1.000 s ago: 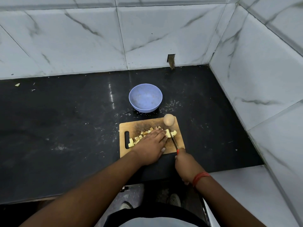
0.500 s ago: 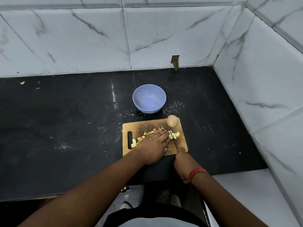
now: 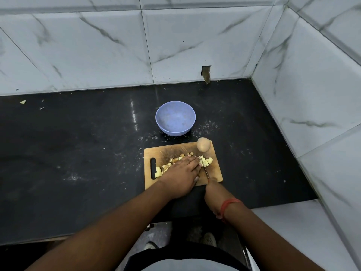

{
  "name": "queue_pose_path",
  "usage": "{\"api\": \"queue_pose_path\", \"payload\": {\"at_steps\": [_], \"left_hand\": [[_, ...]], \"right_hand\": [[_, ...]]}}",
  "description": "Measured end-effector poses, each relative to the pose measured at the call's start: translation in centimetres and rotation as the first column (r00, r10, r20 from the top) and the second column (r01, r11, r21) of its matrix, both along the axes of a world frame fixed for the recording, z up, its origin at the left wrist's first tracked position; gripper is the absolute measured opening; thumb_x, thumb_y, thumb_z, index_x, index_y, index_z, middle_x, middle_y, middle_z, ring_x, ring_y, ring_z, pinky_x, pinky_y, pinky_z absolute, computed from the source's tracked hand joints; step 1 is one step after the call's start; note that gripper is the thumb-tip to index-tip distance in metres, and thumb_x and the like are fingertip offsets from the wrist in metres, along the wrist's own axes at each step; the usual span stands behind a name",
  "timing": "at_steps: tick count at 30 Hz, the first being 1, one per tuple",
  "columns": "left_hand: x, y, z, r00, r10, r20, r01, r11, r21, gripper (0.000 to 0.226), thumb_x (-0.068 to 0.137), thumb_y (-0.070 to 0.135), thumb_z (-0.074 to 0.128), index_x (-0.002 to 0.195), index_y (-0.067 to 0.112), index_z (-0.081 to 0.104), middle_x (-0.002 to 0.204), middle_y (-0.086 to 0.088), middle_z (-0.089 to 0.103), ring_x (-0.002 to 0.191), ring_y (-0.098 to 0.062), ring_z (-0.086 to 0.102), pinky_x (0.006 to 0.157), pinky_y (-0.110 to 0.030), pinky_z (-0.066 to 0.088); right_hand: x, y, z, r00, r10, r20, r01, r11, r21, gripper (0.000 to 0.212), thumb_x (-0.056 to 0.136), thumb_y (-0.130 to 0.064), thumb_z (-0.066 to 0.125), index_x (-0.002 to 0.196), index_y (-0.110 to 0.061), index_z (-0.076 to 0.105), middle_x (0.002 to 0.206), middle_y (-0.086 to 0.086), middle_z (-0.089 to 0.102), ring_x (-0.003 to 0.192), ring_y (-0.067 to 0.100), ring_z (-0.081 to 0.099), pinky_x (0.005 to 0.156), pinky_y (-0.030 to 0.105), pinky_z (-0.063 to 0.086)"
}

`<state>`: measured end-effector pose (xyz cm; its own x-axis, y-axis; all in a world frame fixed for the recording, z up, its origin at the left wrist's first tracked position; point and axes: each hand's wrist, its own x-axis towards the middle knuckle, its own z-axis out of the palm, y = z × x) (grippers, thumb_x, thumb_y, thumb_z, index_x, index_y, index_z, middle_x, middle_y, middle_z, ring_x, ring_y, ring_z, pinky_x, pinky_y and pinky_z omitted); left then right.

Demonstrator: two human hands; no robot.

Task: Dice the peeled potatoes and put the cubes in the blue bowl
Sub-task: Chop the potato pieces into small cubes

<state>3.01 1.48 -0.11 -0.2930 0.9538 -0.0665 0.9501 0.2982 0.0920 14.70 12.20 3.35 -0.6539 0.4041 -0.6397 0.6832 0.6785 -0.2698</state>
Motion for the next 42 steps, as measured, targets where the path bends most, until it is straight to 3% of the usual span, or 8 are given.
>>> {"api": "queue_pose_path", "payload": {"at_steps": [7, 12, 17, 25, 30, 33, 40, 42], "left_hand": [[-0.2, 0.0, -0.2, 1.000, 0.016, 0.006, -0.016, 0.999, 0.028, 0.056, 0.108, 0.037, 0.032, 0.156, 0.010, 0.031, 0.165, -0.010, 0.023, 0.153, -0.024, 0.015, 0.122, -0.033, -0.005], [-0.3, -0.9, -0.8, 1.000, 0.009, 0.013, -0.010, 0.997, 0.073, 0.056, 0.107, 0.038, 0.034, 0.157, 0.013, 0.030, 0.165, -0.009, 0.024, 0.154, -0.025, 0.012, 0.127, -0.040, 0.003], [-0.2, -1.4, -1.3, 0.999, 0.007, -0.034, -0.004, 0.996, 0.092, 0.057, 0.105, 0.040, 0.034, 0.154, 0.010, 0.036, 0.162, -0.012, 0.030, 0.153, -0.026, 0.018, 0.126, -0.040, 0.003], [-0.3, -1.4, -1.8, 0.997, 0.007, -0.079, 0.000, 0.997, 0.081, 0.058, 0.104, 0.043, 0.035, 0.151, 0.010, 0.041, 0.159, -0.012, 0.037, 0.152, -0.027, 0.022, 0.126, -0.043, 0.009], [-0.4, -1.2, -1.8, 0.994, 0.001, -0.106, 0.009, 0.996, 0.092, 0.059, 0.103, 0.043, 0.035, 0.151, 0.010, 0.042, 0.156, -0.010, 0.040, 0.151, -0.028, 0.026, 0.125, -0.044, 0.011], [-0.5, -1.2, -1.9, 0.993, -0.007, -0.117, 0.018, 0.995, 0.093, 0.058, 0.103, 0.043, 0.038, 0.151, 0.010, 0.043, 0.154, -0.010, 0.042, 0.150, -0.028, 0.027, 0.125, -0.045, 0.012], [-0.7, -1.1, -1.9, 0.992, -0.020, -0.124, 0.033, 0.995, 0.096, 0.057, 0.103, 0.043, 0.038, 0.150, 0.011, 0.044, 0.153, -0.008, 0.044, 0.149, -0.027, 0.029, 0.125, -0.044, 0.012], [-0.7, -1.1, -1.9, 0.991, -0.021, -0.134, 0.034, 0.994, 0.099, 0.057, 0.102, 0.043, 0.038, 0.149, 0.011, 0.046, 0.152, -0.008, 0.046, 0.148, -0.027, 0.031, 0.124, -0.043, 0.012]], "right_hand": [[3.7, 0.3, -0.7, 0.998, -0.050, -0.039, 0.049, 0.999, -0.013, 0.013, 0.101, -0.016, 0.037, 0.110, -0.008, 0.043, 0.090, 0.005, 0.058, 0.091, 0.022, 0.065, 0.068, 0.028, 0.041], [2.9, 0.2, 0.6, 0.990, -0.101, -0.099, 0.100, 0.995, -0.011, 0.018, 0.103, -0.022, 0.035, 0.113, -0.009, 0.041, 0.092, 0.009, 0.062, 0.083, 0.022, 0.064, 0.070, 0.032, 0.049], [1.7, 0.2, 0.3, 0.985, -0.125, -0.119, 0.123, 0.992, -0.019, 0.018, 0.103, -0.023, 0.035, 0.111, -0.008, 0.042, 0.072, 0.001, 0.050, 0.056, 0.015, 0.057, 0.048, 0.033, 0.052], [1.1, 0.1, 0.6, 0.992, -0.100, -0.071, 0.100, 0.995, -0.010, 0.015, 0.101, -0.017, 0.034, 0.114, -0.011, 0.037, 0.077, 0.002, 0.048, 0.066, 0.022, 0.062, 0.055, 0.040, 0.058], [0.6, -0.1, 0.4, 0.993, -0.098, -0.070, 0.100, 0.995, 0.013, 0.024, 0.099, -0.015, 0.034, 0.122, -0.011, 0.038, 0.099, 0.012, 0.059, 0.088, 0.031, 0.067, 0.071, 0.043, 0.057], [0.5, 0.0, 0.0, 0.993, -0.094, -0.068, 0.096, 0.995, 0.018, 0.020, 0.098, -0.014, 0.033, 0.117, -0.012, 0.038, 0.090, 0.008, 0.055, 0.087, 0.030, 0.066, 0.071, 0.041, 0.056], [0.1, 0.2, -1.2, 0.997, -0.075, -0.034, 0.077, 0.996, 0.054, 0.030, 0.092, -0.007, 0.034, 0.122, -0.009, 0.036, 0.102, 0.014, 0.063, 0.097, 0.030, 0.063, 0.076, 0.036, 0.047], [0.1, 0.1, -1.7, 0.997, -0.067, -0.029, 0.070, 0.993, 0.095, 0.032, 0.093, -0.010, 0.036, 0.125, -0.009, 0.035, 0.089, 0.009, 0.060, 0.098, 0.029, 0.064, 0.067, 0.032, 0.044]]}}
